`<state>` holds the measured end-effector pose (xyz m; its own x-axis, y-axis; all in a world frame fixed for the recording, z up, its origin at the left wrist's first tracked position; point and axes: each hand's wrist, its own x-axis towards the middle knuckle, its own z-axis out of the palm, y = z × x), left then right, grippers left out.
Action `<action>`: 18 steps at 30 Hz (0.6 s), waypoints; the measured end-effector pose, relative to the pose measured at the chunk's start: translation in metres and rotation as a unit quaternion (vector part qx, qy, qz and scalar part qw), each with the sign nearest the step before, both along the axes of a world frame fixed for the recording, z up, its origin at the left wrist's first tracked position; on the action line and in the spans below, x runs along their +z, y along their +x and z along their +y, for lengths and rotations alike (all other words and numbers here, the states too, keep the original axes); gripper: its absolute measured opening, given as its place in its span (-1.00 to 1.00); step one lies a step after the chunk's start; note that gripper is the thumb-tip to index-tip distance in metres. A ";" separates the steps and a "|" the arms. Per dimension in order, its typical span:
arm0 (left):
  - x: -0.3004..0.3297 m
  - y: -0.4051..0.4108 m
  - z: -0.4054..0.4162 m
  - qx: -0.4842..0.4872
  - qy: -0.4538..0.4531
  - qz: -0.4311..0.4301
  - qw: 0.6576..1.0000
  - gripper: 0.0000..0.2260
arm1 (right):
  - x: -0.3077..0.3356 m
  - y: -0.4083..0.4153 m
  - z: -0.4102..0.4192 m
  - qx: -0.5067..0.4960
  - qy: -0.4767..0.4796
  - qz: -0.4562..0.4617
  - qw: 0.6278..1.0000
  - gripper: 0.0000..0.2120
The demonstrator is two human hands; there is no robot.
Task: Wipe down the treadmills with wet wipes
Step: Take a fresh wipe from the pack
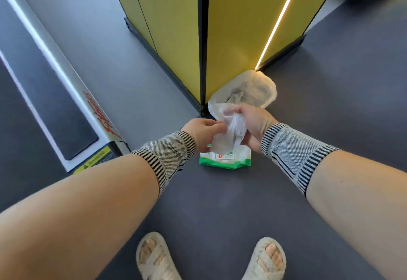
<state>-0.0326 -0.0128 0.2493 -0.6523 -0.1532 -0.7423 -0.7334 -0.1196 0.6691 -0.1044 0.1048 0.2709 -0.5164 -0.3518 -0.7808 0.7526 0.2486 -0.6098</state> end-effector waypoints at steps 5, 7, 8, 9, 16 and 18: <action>0.156 0.038 -0.017 0.055 -0.067 0.044 0.995 -0.95 | 0.155 0.030 -0.026 0.017 -0.063 -0.060 0.996 -0.67; 0.216 0.054 -0.027 0.105 -0.082 0.036 0.990 -0.89 | 0.209 0.043 -0.036 0.039 -0.080 -0.050 0.995 -0.76; 0.246 0.064 -0.035 0.134 -0.095 0.030 0.986 -0.87 | 0.240 0.050 -0.041 0.044 -0.080 -0.033 0.995 -0.80; 0.276 0.073 -0.042 0.163 -0.104 0.024 0.981 -0.88 | 0.268 0.057 -0.047 0.049 -0.077 -0.016 0.996 -0.81; 0.426 0.150 -0.086 0.322 -0.249 0.039 0.912 -0.86 | 0.402 0.099 -0.084 0.151 -0.044 0.067 0.985 -0.80; 0.457 0.173 -0.092 0.330 -0.304 0.039 0.893 -0.84 | 0.429 0.111 -0.096 0.185 -0.060 0.075 0.978 -0.80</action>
<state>0.1403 -0.1049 0.7062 -0.3179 -0.8824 -0.3468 -0.5854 -0.1051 0.8039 0.0070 0.0088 0.6999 -0.4418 -0.6206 -0.6478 0.5246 0.4071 -0.7477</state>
